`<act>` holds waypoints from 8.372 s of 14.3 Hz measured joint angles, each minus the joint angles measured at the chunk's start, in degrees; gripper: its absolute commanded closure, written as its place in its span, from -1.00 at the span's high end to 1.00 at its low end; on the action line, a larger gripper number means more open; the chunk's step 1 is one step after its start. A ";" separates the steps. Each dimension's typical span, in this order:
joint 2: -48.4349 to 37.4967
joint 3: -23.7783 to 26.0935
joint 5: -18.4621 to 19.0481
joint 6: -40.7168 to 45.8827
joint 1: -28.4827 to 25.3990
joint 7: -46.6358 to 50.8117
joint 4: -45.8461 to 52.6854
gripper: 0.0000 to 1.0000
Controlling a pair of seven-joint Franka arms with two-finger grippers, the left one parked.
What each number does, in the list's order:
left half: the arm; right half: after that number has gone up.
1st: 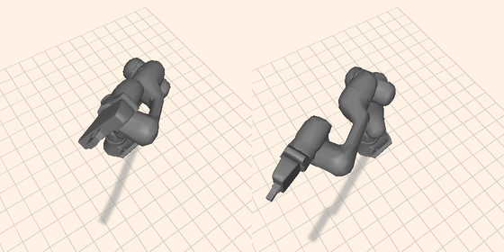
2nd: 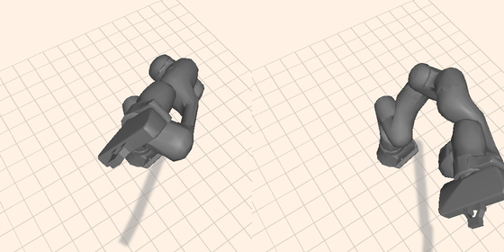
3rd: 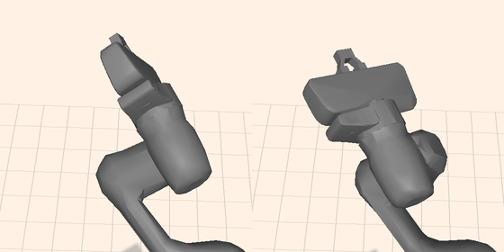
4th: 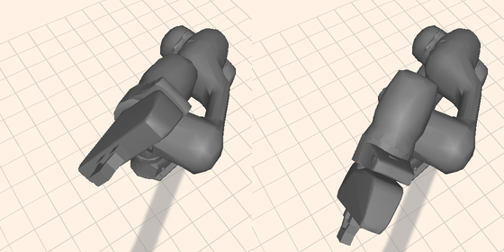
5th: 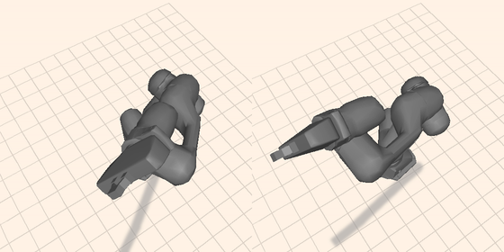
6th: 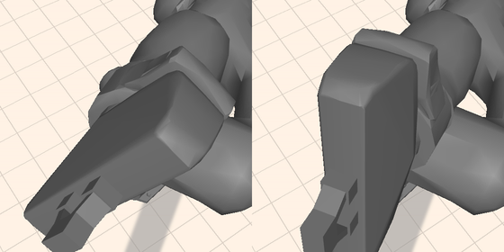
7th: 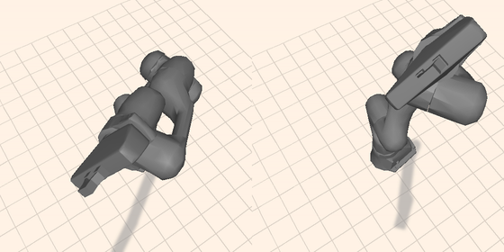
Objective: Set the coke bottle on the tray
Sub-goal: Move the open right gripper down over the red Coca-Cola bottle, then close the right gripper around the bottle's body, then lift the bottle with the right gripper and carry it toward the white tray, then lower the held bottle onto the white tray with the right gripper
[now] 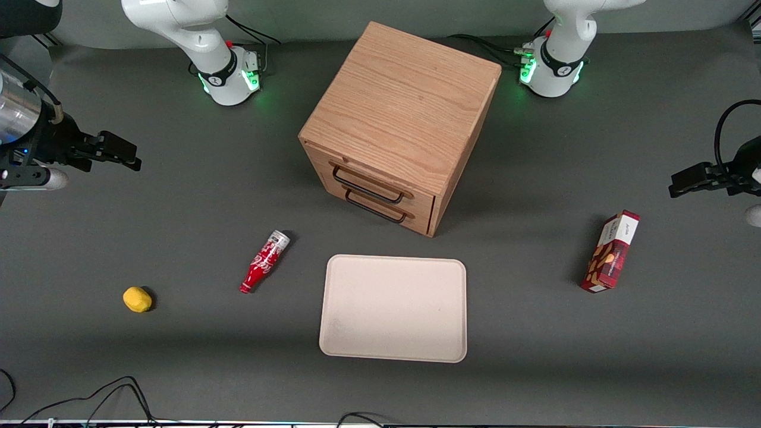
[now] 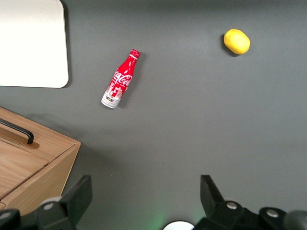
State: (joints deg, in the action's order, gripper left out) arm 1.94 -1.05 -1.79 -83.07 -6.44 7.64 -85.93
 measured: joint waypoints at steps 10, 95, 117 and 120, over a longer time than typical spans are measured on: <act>2.17 0.15 -0.01 2.88 1.20 0.35 0.11 1.00; 35.01 8.52 0.98 -8.49 -4.38 33.12 26.07 -1.00; 60.01 4.24 0.99 -41.67 -18.20 21.25 29.83 -1.00; 60.25 3.85 0.99 -41.86 -18.21 21.41 29.83 -0.28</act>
State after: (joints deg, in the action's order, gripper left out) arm 62.20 2.80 -0.79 -124.93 -24.64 29.05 -56.10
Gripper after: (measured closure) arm 0.454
